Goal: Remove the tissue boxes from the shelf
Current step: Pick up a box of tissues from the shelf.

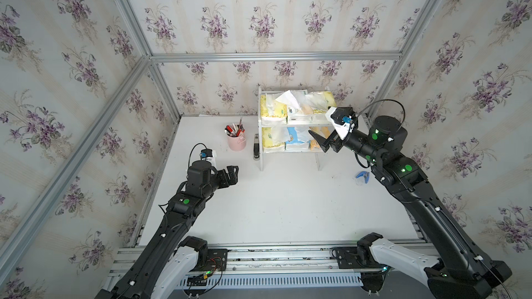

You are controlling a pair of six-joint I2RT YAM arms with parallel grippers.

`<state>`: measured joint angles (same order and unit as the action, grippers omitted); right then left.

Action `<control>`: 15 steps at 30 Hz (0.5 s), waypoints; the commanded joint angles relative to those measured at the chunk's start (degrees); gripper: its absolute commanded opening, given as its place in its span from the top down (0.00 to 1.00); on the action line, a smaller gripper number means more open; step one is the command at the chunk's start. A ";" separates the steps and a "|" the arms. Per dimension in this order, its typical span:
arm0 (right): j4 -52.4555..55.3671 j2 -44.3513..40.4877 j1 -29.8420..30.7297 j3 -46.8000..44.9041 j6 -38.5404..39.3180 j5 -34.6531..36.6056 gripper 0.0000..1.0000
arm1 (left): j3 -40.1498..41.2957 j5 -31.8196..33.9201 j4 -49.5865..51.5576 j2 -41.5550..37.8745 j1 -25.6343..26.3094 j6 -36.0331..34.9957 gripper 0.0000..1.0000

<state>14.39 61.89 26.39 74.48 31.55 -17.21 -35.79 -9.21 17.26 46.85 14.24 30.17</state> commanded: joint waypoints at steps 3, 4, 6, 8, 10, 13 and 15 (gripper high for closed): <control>9.06 4.37 0.15 3.57 12.19 -4.90 0.11 | -0.82 -1.37 0.44 1.61 -0.04 1.16 0.01; 9.83 5.28 0.22 4.39 13.09 -4.48 0.13 | -0.86 -1.41 0.41 1.77 -0.04 1.12 0.01; 10.71 6.58 0.28 5.89 14.08 -2.83 0.18 | -0.80 -1.47 0.59 1.99 -0.08 1.23 0.01; 11.71 7.93 0.60 7.50 15.12 -1.33 0.23 | -0.62 -1.21 0.67 1.96 -0.02 1.30 0.01; 12.73 9.31 1.10 9.11 16.22 -0.06 0.28 | -0.44 -0.77 0.67 1.93 -0.07 1.54 0.01; 13.72 11.12 2.22 11.00 17.55 1.91 0.38 | -0.55 -0.63 0.51 2.35 -0.03 1.69 0.01; 14.73 12.62 2.99 12.40 18.35 3.27 0.42 | -0.60 -0.63 0.32 2.71 -0.07 1.75 0.01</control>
<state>27.20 73.32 28.69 85.36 47.64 -16.86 -36.07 -10.26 18.24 49.30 14.22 31.70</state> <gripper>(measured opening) 0.590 0.993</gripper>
